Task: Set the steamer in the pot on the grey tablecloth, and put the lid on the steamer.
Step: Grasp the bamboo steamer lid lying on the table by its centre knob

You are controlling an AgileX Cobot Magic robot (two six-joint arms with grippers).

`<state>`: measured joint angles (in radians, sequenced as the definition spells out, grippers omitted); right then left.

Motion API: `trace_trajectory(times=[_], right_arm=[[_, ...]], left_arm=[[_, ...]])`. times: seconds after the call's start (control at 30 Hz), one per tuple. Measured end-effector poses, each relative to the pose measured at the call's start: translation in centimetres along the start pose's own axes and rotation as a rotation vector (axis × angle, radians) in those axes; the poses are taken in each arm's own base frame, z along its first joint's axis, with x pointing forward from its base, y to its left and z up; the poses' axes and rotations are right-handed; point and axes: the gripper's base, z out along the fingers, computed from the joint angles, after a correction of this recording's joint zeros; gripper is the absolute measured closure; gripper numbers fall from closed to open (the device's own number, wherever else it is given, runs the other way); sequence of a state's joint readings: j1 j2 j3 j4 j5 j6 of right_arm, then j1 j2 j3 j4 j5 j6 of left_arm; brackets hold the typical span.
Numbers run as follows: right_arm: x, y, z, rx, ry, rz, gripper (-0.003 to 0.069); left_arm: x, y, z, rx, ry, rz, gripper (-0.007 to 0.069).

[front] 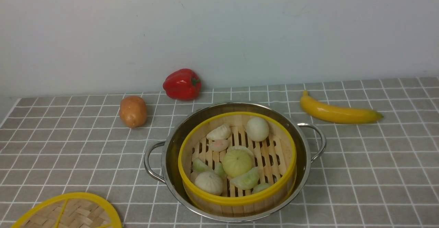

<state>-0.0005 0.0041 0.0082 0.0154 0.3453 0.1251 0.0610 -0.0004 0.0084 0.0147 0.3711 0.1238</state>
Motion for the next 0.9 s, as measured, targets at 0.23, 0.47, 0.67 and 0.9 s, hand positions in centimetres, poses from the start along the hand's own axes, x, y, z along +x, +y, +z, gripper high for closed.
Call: trace_trajectory(times=[0.23, 0.47, 0.67, 0.9], right_arm=[[0.0, 0.01, 0.0, -0.002, 0.0, -0.015, 0.0459], [0.0, 0.02, 0.0, -0.003, 0.0, -0.014, 0.0443], [0.0, 0.02, 0.0, -0.003, 0.0, -0.014, 0.0424], [0.0, 0.02, 0.0, -0.003, 0.0, -0.014, 0.042]], left_arm=[[0.0, 0.0, 0.0, 0.0, 0.0, 0.0, 0.0382], [0.0, 0.0, 0.0, 0.0, 0.0, 0.0, 0.0382], [0.0, 0.0, 0.0, 0.0, 0.0, 0.0, 0.0382], [0.0, 0.0, 0.0, 0.0, 0.0, 0.0, 0.0382]])
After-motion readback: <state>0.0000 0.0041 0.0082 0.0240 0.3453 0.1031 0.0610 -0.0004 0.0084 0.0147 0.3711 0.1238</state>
